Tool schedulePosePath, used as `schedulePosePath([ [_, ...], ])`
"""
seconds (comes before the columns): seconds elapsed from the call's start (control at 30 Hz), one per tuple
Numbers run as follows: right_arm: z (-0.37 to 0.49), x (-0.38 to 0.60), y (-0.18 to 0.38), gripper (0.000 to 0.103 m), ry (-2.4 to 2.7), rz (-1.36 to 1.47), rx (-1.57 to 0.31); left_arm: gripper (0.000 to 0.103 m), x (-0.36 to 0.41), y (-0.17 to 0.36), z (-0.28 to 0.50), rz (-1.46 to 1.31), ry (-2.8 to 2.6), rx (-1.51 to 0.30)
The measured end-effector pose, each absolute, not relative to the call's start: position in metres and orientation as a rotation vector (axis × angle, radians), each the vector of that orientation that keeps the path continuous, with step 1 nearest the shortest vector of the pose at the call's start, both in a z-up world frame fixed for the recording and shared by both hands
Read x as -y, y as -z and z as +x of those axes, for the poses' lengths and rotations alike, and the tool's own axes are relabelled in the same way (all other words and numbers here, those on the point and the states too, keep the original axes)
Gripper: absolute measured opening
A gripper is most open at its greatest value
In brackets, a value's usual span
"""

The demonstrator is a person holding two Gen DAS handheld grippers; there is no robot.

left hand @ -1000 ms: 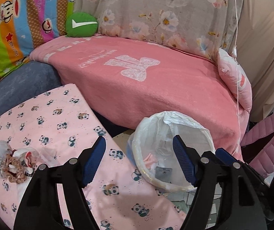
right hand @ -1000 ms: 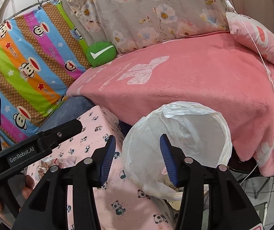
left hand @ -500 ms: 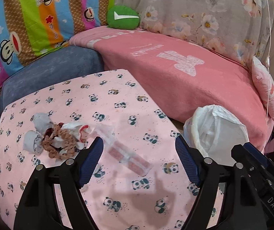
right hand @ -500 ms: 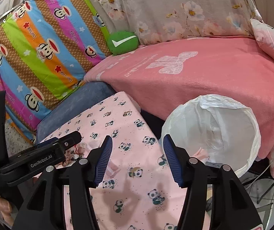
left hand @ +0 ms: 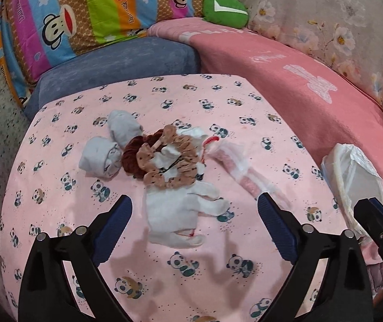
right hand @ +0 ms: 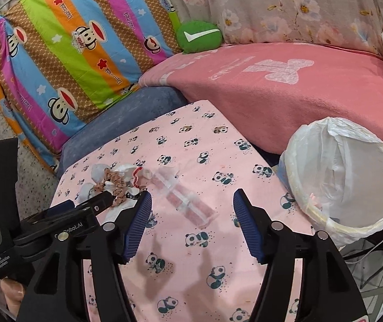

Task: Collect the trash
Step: 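Move both open grippers back to the table items, then close the left gripper on the white sock while the right approaches the clear pink packet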

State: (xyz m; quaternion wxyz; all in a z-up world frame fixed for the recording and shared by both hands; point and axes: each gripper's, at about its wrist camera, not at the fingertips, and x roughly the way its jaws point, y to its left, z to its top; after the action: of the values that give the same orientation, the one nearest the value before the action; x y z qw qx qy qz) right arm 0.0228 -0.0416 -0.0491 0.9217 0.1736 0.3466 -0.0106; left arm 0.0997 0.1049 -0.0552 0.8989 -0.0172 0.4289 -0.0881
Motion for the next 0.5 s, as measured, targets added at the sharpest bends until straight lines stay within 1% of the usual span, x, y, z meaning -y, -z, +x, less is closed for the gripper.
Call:
schedulePosePath([
  [0.2, 0.043, 0.020, 0.066, 0.067, 0.005, 0.315, -0.766, 0.090, -0.130, 0.082, 0.112, -0.081, 0.151, -0.961],
  [0.5, 0.082, 0.004, 0.094, 0.067, 0.001, 0.253, -0.834, 0.089, -0.141, 0.119, 0.127, -0.124, 0.164, -1.049],
])
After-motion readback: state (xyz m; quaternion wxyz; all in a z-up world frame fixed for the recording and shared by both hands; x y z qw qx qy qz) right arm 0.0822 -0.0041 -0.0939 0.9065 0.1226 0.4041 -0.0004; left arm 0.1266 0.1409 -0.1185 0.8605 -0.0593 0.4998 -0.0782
